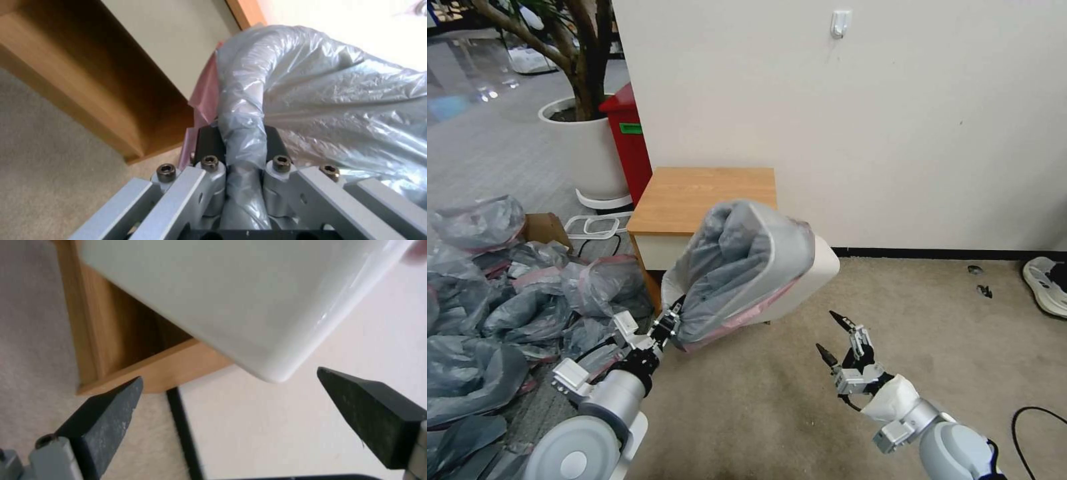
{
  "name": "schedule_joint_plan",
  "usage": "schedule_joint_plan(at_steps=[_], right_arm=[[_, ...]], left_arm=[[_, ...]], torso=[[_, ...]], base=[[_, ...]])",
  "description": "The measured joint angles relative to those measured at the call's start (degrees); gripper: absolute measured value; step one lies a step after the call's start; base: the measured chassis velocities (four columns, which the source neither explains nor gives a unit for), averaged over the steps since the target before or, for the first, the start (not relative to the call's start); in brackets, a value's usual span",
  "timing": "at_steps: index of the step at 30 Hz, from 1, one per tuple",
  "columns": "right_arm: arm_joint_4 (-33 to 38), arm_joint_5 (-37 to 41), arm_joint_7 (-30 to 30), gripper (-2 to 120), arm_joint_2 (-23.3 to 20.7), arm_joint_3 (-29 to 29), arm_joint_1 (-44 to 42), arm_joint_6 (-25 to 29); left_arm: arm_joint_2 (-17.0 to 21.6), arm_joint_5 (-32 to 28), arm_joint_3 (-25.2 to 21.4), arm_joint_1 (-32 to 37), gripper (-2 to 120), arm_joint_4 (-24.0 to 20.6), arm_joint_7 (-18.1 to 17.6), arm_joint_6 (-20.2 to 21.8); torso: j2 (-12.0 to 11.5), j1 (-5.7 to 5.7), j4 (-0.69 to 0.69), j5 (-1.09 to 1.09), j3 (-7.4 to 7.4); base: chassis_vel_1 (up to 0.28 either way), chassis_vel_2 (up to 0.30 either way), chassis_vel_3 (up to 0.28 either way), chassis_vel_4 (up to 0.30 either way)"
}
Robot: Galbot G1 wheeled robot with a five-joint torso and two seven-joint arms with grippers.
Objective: Pick up the garbage bag from the table and place it over the trash can.
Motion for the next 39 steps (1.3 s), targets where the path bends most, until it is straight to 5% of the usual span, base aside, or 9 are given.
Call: schedule_joint_plan(at_steps=[4, 9, 14, 17, 22, 25, 39], right_arm=[[0.1, 5.3, -0.6, 100, 0.0, 0.4, -0.4, -2.5], [0.9, 16.1, 3.9, 100, 0.6, 2.6, -0.5, -12.0], [5.3, 34.7, 8.6, 100, 0.3, 3.3, 1.3, -12.4], [16.9, 48.8, 8.6, 93, -1.8, -0.1, 2.0, -13.2], [25.6, 52.2, 4.5, 79, -4.1, -5.2, 1.8, -17.5], [30.5, 51.7, 2.1, 63, -8.5, -12.5, 2.5, -24.6], [29.5, 47.1, -7.3, 14, -19.6, -29.3, 16.7, -45.1]], left_arm=[[0.8, 0.9, 0.2, 0.1, 5, 0.2, 0.0, 0.1], [5.2, 3.9, 0.6, 0.6, 5, 1.4, 0.4, 0.1], [10.0, 12.5, 2.0, 1.4, 5, 2.6, 2.7, -0.3], [12.4, 24.2, 4.1, 1.3, 5, 3.0, 6.0, -0.6], [13.6, 35.7, 6.2, 1.0, 5, 4.3, 9.2, -1.5], [13.9, 47.0, 8.2, 1.7, 5, 4.9, 11.7, -3.1], [11.2, 70.0, 13.2, 3.7, 5, 5.2, 13.5, -8.6]], torso=[[0.0, 0.00, 0.00, 0.00, 0.00], [0.0, 0.00, -0.01, 0.00, 0.00], [0.0, 0.00, -0.01, 0.00, 0.00], [0.0, 0.00, 0.02, -0.02, 0.00], [0.0, 0.00, 0.00, -0.03, 0.00], [0.0, 0.00, 0.00, -0.01, 0.00], [0.0, 0.00, 0.01, 0.00, 0.00]], base=[[0.000, 0.000, 0.000, 0.000], [0.000, 0.000, 0.000, 0.000], [0.000, 0.000, 0.000, 0.000], [0.000, 0.000, 0.000, 0.000], [0.000, 0.000, 0.000, 0.000], [0.000, 0.000, 0.000, 0.000], [0.000, 0.000, 0.000, 0.000]])
